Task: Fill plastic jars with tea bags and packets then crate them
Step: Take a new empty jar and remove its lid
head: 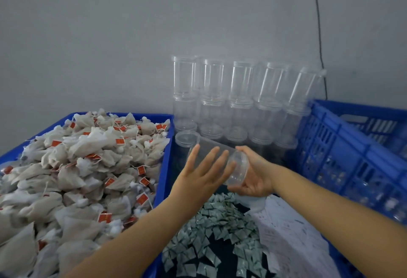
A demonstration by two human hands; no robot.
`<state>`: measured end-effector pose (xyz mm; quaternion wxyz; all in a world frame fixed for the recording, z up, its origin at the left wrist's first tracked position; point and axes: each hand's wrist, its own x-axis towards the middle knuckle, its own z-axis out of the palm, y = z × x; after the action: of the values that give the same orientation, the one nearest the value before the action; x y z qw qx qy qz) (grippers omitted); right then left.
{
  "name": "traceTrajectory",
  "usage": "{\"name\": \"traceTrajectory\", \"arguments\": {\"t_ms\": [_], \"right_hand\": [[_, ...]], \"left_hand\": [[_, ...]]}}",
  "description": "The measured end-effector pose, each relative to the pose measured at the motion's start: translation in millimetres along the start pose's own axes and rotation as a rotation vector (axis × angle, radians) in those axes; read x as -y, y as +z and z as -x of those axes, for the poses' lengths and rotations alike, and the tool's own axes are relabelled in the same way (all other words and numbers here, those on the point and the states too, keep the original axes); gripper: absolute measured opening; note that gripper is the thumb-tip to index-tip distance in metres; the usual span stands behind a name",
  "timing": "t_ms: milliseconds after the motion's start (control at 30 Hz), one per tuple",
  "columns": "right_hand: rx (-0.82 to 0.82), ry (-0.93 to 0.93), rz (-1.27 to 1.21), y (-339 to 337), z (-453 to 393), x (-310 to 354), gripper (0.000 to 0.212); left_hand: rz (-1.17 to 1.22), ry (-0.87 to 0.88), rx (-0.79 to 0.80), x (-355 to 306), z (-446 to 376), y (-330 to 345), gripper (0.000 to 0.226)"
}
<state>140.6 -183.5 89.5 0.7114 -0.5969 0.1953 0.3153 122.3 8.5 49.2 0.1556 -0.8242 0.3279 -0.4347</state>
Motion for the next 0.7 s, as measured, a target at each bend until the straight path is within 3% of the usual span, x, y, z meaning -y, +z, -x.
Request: {"name": "traceTrajectory", "arguments": {"t_ms": [100,200,400,500,600,700], "right_hand": [[0.180,0.068,-0.072,-8.3,4.0,-15.0,0.064],[0.208,0.069,-0.075,-9.4,3.0,-24.3,0.056],[-0.040,0.056,0.016,-6.9,-3.5,-21.8,0.064],[-0.165,0.010,0.154,-3.9,-3.5,-18.8,0.073],[-0.287,-0.183,0.353,-1.1,-0.2,-16.7,0.063],[-0.360,-0.453,0.716,2.2,5.7,-13.8,0.039]], "left_hand": [[-0.057,0.097,-0.029,-4.9,-1.2,1.4,0.075],[0.002,0.133,-0.045,-7.6,-5.0,-0.8,0.075],[0.049,0.103,-0.034,-7.9,-6.3,1.9,0.064],[0.110,0.030,0.100,-7.0,-5.4,-0.3,0.075],[0.253,-0.066,0.313,-5.8,-3.0,2.4,0.098],[0.490,-0.183,0.336,-2.3,-1.2,6.4,0.102]]}}
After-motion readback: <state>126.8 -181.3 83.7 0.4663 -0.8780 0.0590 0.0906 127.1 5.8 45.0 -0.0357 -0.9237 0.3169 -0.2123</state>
